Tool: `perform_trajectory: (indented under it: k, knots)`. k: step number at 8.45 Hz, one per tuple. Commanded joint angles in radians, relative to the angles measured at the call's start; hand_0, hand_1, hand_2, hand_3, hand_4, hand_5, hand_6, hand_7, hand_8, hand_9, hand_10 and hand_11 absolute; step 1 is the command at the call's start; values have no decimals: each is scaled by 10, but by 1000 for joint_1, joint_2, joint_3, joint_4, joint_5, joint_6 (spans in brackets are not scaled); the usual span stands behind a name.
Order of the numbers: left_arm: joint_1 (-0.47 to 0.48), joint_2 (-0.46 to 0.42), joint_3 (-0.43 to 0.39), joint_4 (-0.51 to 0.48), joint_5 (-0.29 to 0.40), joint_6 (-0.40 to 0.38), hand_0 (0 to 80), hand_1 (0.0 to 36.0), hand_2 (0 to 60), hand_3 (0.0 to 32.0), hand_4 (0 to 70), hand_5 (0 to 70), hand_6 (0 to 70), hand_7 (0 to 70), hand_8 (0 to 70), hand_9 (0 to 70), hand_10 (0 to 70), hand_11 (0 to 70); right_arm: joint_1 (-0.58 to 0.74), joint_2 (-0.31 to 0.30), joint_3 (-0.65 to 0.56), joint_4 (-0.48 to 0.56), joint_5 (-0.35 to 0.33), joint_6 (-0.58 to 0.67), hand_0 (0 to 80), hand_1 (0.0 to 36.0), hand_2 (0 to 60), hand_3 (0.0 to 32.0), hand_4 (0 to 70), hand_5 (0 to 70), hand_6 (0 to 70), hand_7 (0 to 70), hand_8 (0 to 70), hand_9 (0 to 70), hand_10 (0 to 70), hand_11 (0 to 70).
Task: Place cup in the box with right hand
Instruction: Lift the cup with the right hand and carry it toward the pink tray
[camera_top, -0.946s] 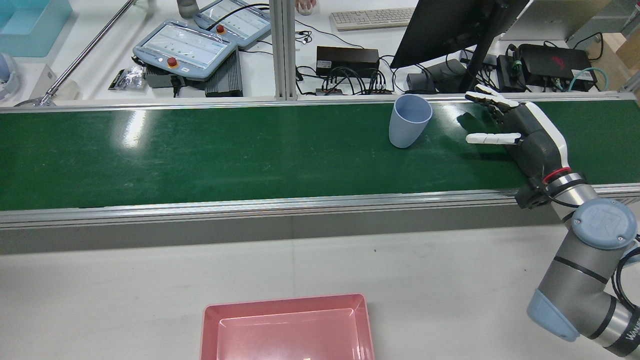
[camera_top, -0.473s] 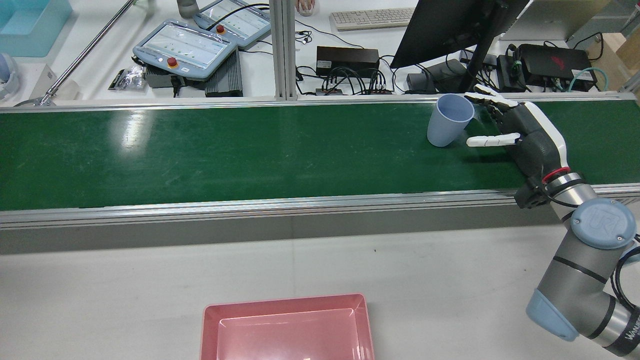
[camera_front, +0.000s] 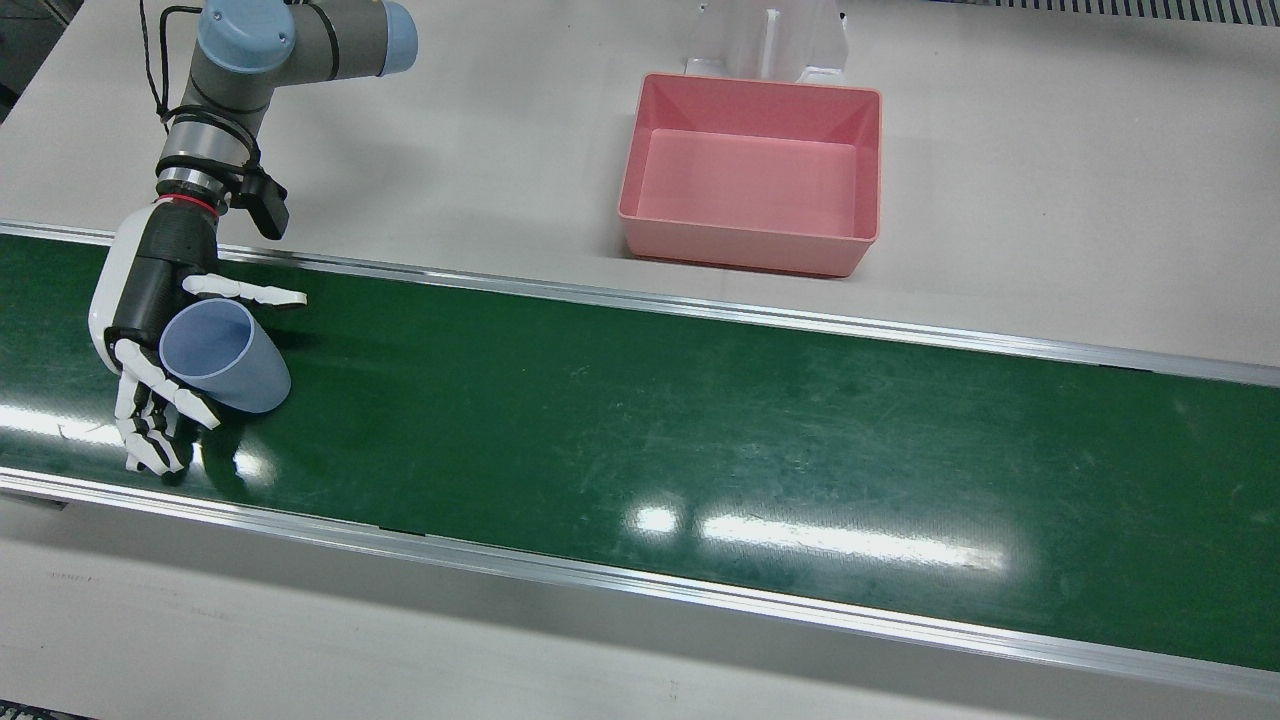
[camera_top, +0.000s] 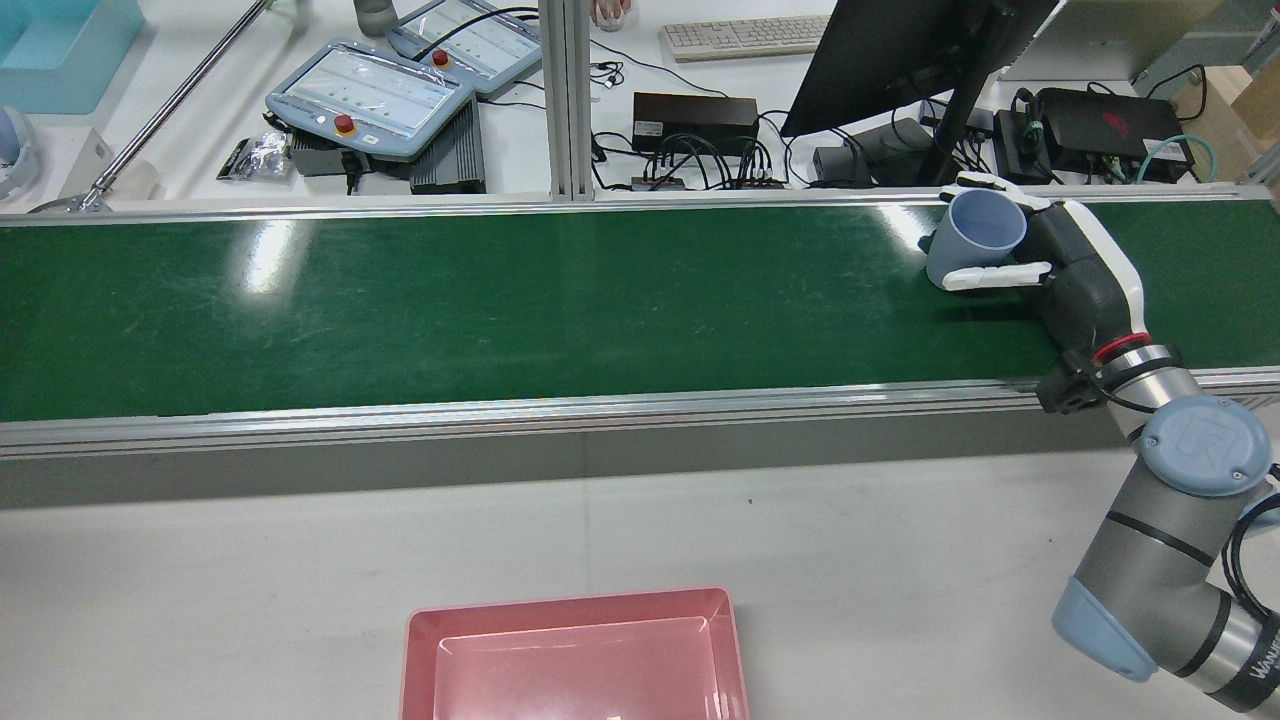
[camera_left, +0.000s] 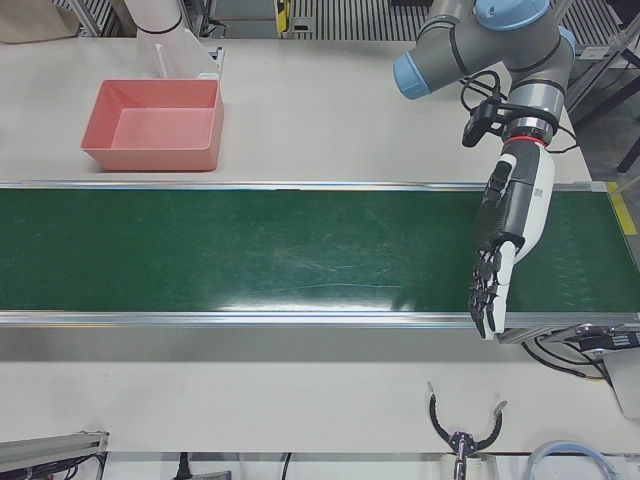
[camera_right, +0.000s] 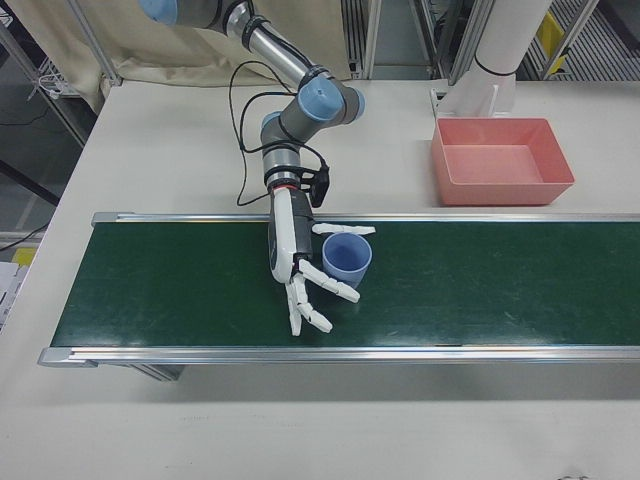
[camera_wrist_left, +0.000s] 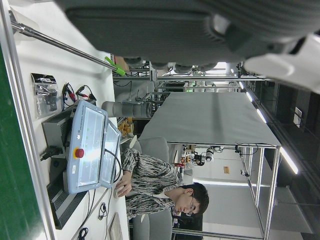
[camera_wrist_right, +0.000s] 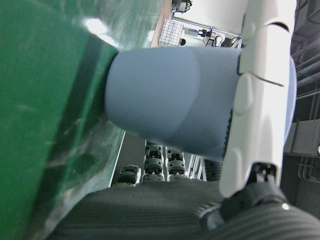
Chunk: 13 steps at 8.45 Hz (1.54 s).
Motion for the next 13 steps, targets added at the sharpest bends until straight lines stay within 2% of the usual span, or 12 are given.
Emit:
perform_trajectory:
  k: [1, 2, 3, 5, 6, 7, 9, 10, 11, 12, 13]
  knots:
    - [0, 0, 0, 1, 0, 0, 0, 0, 0, 0, 0, 0, 0, 0, 0, 0, 0, 0, 14, 8, 46, -158, 51, 14, 580, 279, 470, 0, 547, 117, 251, 700, 391, 642, 266, 396]
    - [0, 0, 0, -1, 0, 0, 0, 0, 0, 0, 0, 0, 0, 0, 0, 0, 0, 0, 23, 3, 57, -159, 51, 15, 537, 337, 600, 0, 700, 178, 430, 700, 700, 700, 573, 700]
    - [0, 0, 0, -1, 0, 0, 0, 0, 0, 0, 0, 0, 0, 0, 0, 0, 0, 0, 29, -6, 95, -161, 52, 14, 540, 341, 600, 0, 700, 195, 462, 700, 700, 700, 648, 700]
    - [0, 0, 0, -1, 0, 0, 0, 0, 0, 0, 0, 0, 0, 0, 0, 0, 0, 0, 31, -27, 268, -164, 49, -8, 554, 341, 600, 0, 653, 193, 435, 700, 700, 700, 608, 700]
    - [0, 0, 0, -1, 0, 0, 0, 0, 0, 0, 0, 0, 0, 0, 0, 0, 0, 0, 8, -29, 370, -164, 44, -66, 565, 334, 600, 0, 653, 192, 426, 700, 700, 700, 598, 700]
    - [0, 0, 0, -2, 0, 0, 0, 0, 0, 0, 0, 0, 0, 0, 0, 0, 0, 0, -44, -29, 472, -172, 43, -148, 563, 324, 600, 0, 659, 187, 418, 700, 700, 700, 589, 700]
    - [0, 0, 0, -1, 0, 0, 0, 0, 0, 0, 0, 0, 0, 0, 0, 0, 0, 0, -266, 2, 612, -178, 73, -356, 574, 284, 600, 0, 700, 178, 409, 700, 700, 700, 579, 700]
    - [0, 0, 0, 1, 0, 0, 0, 0, 0, 0, 0, 0, 0, 0, 0, 0, 0, 0, -408, 31, 620, -175, 145, -429, 560, 282, 600, 0, 677, 175, 406, 700, 700, 700, 582, 700]
    - [0, 0, 0, 1, 0, 0, 0, 0, 0, 0, 0, 0, 0, 0, 0, 0, 0, 0, -581, 75, 612, -166, 240, -503, 572, 257, 566, 0, 700, 174, 406, 700, 700, 700, 583, 700]
    - [0, 0, 0, 1, 0, 0, 0, 0, 0, 0, 0, 0, 0, 0, 0, 0, 0, 0, -683, 118, 598, -153, 276, -622, 571, 234, 506, 0, 700, 173, 403, 700, 699, 700, 587, 700]
    - [0, 0, 0, 1, 0, 0, 0, 0, 0, 0, 0, 0, 0, 0, 0, 0, 0, 0, -733, 134, 559, -42, 278, -717, 556, 245, 542, 0, 651, 172, 398, 700, 695, 700, 587, 700]
